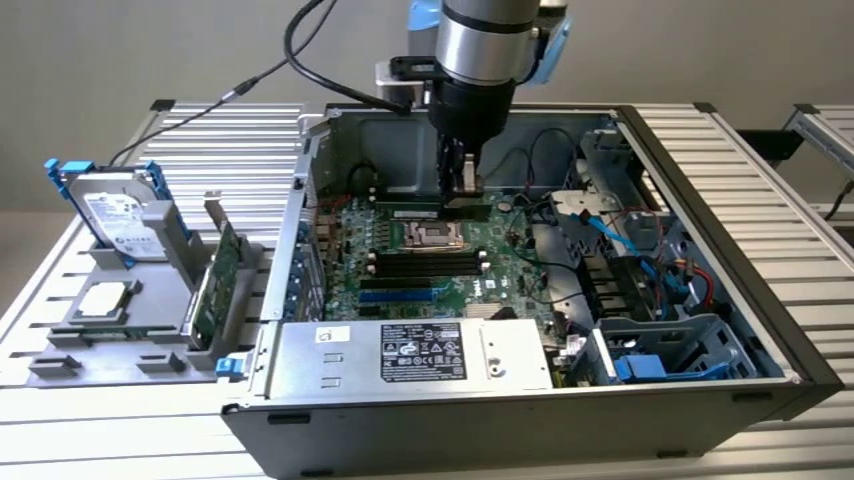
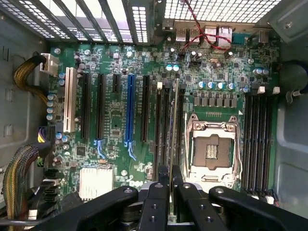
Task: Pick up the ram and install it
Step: 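Insert the ram into the slot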
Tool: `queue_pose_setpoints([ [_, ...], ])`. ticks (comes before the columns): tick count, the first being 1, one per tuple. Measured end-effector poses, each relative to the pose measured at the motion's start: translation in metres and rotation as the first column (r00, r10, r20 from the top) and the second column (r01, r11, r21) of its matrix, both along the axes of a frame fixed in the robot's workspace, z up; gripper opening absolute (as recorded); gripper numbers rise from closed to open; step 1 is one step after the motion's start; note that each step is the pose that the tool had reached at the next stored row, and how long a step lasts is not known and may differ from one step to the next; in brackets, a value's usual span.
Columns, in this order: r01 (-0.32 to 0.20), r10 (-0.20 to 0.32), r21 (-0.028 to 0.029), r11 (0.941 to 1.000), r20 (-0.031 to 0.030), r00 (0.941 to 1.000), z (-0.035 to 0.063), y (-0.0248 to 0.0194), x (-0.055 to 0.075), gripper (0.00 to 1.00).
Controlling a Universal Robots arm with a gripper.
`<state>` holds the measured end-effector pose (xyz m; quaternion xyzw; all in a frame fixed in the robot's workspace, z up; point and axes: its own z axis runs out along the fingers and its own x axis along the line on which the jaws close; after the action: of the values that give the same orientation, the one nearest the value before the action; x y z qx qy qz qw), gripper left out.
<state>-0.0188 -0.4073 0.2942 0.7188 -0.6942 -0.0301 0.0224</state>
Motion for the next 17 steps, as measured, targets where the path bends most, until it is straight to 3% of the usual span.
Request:
queue_pose_setpoints([
  [17, -0.021, 0.021, -0.0001, 0.9998, 0.0000, 0.9998, -0.0309, -0.0002, -0.002, 0.14],
])
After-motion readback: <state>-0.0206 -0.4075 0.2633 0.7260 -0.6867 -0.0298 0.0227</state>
